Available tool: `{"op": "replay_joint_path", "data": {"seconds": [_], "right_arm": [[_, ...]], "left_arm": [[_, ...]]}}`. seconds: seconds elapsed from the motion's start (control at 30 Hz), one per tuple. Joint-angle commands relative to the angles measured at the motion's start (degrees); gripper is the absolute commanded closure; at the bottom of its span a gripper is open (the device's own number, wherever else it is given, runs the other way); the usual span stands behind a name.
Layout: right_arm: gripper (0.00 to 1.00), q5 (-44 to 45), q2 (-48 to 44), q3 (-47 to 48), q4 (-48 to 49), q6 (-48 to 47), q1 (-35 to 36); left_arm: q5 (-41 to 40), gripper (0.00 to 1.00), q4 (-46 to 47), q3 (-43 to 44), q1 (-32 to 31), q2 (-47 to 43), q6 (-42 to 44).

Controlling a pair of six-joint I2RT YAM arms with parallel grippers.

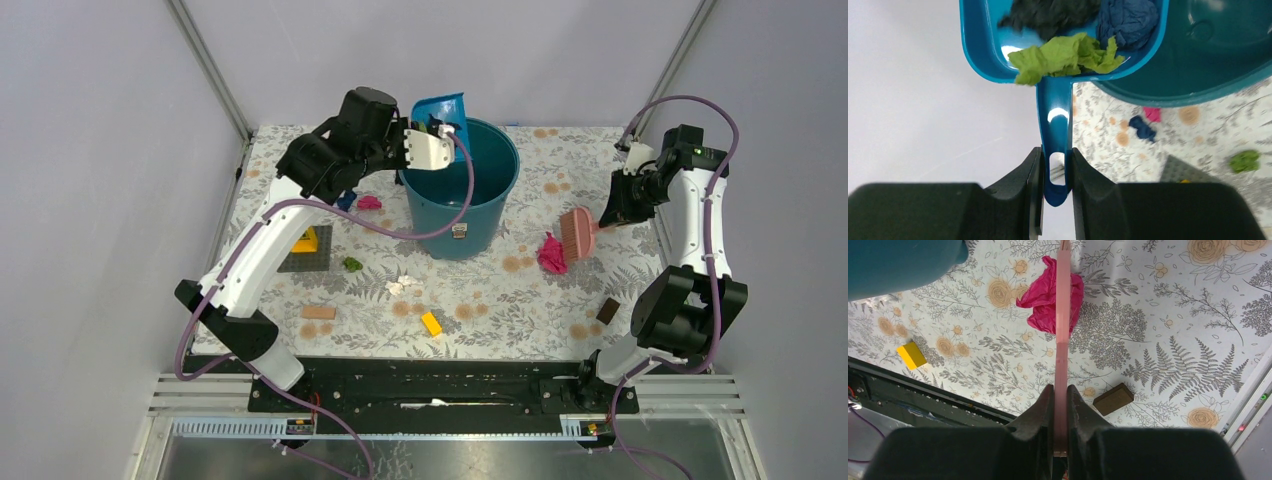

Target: Sweep away the paper scraps from the table

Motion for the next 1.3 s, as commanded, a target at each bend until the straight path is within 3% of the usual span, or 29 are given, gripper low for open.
{"op": "replay_joint_path", "data": {"seconds": [0.0, 0.13, 0.27, 0.8, 1.0, 1.1, 1.27], "right_arm": [[1.00, -2.67, -1.11, 0.04, 0.05, 0.55, 0.03], [1.00, -3.25, -1.33, -0.84, 0.05, 0.53, 0.03], [1.00, -3.50, -1.81, -1.55, 0.05, 0.45, 0.03], [1.00, -4.03, -0.98, -0.76, -0.03, 0.44, 0.03], [1.00, -3.86, -1.19, -0.61, -0.20, 0.45, 0.02], [1.00, -3.72, -1.19, -0.18, -0.62, 0.23, 0.03], [1.00, -3.81, -1.50, 1.51, -1.38, 0.03, 0.02]], "left_arm": [[-4.33, 1.00, 2.81, 0.33, 0.27, -0.60, 16.29], [-9.31, 1.00, 18.99, -12.84, -0.42, -6.63, 29.80], [-8.05, 1.00, 26.67, -19.45, -0.83, -9.86, 31.58], [-11.27, 1.00, 26.54, -15.48, -0.88, -7.78, 26.41], [-12.33, 1.00, 29.32, -9.67, -0.78, -5.62, 18.55], [-9.58, 1.00, 28.14, -4.35, -0.93, -5.01, 11.05], [1.26, 1.00, 16.86, 1.47, -3.17, -6.34, 2.15]]}}
